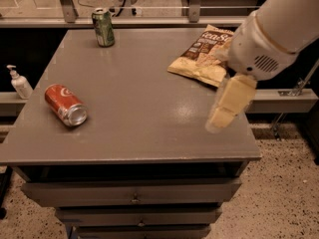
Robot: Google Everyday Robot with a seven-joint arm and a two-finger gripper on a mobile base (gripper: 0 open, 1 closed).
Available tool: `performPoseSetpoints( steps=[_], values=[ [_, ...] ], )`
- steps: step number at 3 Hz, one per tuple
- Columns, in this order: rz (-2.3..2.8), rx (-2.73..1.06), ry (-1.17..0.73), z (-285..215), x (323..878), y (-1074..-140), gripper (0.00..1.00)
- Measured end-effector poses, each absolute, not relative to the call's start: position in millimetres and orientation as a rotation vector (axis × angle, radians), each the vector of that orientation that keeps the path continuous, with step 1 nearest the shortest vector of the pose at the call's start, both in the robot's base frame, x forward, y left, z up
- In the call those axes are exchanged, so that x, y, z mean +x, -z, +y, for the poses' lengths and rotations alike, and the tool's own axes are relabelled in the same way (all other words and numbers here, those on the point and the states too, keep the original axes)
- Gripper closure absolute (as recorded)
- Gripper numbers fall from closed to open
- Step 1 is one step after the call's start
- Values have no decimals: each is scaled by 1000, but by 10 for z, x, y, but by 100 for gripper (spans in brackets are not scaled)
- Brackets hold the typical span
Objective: Move coke can near green can
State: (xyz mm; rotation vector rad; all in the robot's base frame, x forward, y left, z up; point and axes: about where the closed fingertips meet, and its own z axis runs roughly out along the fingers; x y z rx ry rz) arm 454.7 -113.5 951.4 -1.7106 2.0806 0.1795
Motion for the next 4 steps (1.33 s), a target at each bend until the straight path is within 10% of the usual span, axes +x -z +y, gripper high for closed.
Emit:
performPoseSetpoints(
  steps=[2,4],
  values=[
    [1886,-1609,-589,369,4681,-9475,0],
    [1862,-1599,-591,438,4697,-9462,0]
  ],
)
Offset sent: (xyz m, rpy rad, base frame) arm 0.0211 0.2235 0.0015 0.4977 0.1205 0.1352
